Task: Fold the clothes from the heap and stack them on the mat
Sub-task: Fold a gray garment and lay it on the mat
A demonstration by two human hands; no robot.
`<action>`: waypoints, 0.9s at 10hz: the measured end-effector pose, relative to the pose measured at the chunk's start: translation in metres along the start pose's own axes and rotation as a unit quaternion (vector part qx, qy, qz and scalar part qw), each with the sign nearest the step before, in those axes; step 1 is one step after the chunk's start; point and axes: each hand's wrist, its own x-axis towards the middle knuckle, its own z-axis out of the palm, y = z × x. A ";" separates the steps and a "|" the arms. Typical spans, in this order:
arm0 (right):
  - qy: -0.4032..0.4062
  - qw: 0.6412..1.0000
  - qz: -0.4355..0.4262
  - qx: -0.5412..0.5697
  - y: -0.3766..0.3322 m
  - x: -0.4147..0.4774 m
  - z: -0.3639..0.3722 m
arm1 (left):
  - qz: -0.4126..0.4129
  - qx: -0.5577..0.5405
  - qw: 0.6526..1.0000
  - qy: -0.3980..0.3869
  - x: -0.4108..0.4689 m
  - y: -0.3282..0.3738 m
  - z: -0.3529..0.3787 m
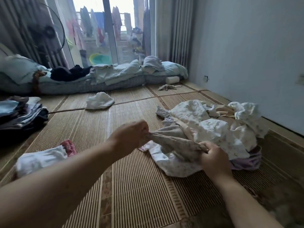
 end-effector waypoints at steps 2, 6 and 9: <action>0.091 0.989 -0.093 0.074 -0.114 0.059 -0.063 | -0.051 0.007 0.995 0.087 0.010 -0.001 -0.081; -0.062 0.964 -0.257 0.018 -0.281 0.045 -0.108 | -0.028 -0.304 0.951 0.040 -0.023 0.047 -0.149; -0.036 0.969 -0.153 0.190 -0.283 0.049 -0.162 | -0.229 -0.457 0.859 -0.015 -0.029 0.064 -0.015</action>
